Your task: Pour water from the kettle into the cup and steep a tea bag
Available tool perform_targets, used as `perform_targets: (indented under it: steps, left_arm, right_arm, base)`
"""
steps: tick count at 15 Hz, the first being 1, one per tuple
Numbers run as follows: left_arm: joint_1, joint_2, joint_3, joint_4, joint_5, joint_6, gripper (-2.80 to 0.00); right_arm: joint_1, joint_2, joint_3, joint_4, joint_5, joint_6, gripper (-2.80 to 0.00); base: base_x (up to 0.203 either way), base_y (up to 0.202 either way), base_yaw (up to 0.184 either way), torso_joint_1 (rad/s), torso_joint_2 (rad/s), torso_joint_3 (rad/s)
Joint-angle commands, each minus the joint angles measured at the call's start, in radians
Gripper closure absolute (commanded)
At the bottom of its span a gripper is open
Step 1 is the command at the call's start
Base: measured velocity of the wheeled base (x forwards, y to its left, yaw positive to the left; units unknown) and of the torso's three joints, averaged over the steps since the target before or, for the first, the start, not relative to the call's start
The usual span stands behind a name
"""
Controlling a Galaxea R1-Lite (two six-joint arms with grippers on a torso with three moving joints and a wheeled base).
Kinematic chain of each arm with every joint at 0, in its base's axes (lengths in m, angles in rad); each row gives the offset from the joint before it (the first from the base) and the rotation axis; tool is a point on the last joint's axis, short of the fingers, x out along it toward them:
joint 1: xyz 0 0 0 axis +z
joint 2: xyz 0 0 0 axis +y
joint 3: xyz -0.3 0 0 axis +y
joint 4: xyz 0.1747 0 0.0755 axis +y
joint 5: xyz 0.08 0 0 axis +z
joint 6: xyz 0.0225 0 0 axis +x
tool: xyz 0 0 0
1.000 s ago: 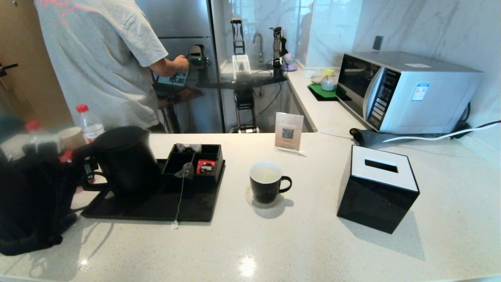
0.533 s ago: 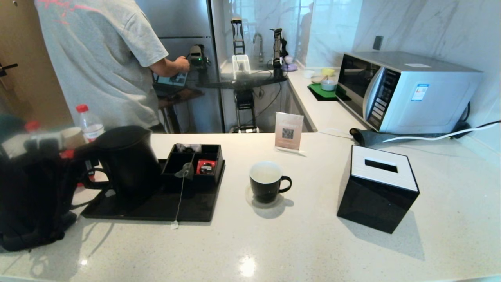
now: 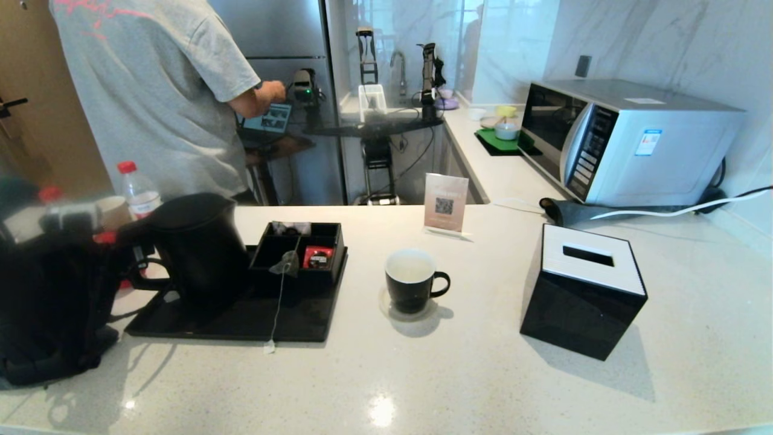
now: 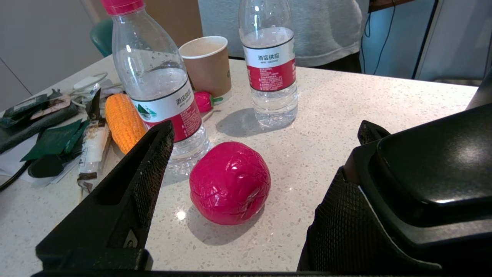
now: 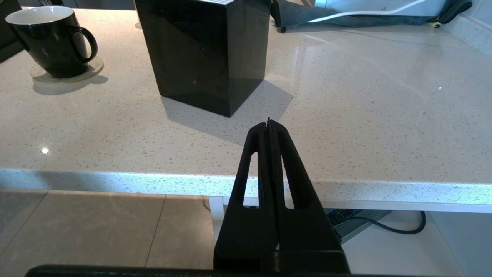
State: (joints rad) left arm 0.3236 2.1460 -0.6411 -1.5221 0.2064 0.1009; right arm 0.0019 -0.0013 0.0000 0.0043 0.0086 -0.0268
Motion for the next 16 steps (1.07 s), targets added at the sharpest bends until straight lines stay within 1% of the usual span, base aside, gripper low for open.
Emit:
perform_targets:
  steps: [1, 16]
  left_arm:
    - [0.002, -0.001, 0.001, -0.048, 0.002, -0.001, 0.0]
    - [0.002, -0.012, 0.001, -0.048, 0.001, -0.007, 0.0]
  right_arm:
    - [0.001, 0.001, 0.0, 0.0, 0.001, 0.0, 0.0]
    - [0.0, 0.001, 0.0, 0.0, 0.001, -0.001, 0.0]
  base:
    - [0.0, 0.0, 0.0, 0.0, 0.0, 0.0]
    - [0.0, 0.0, 0.0, 0.0, 0.0, 0.0]
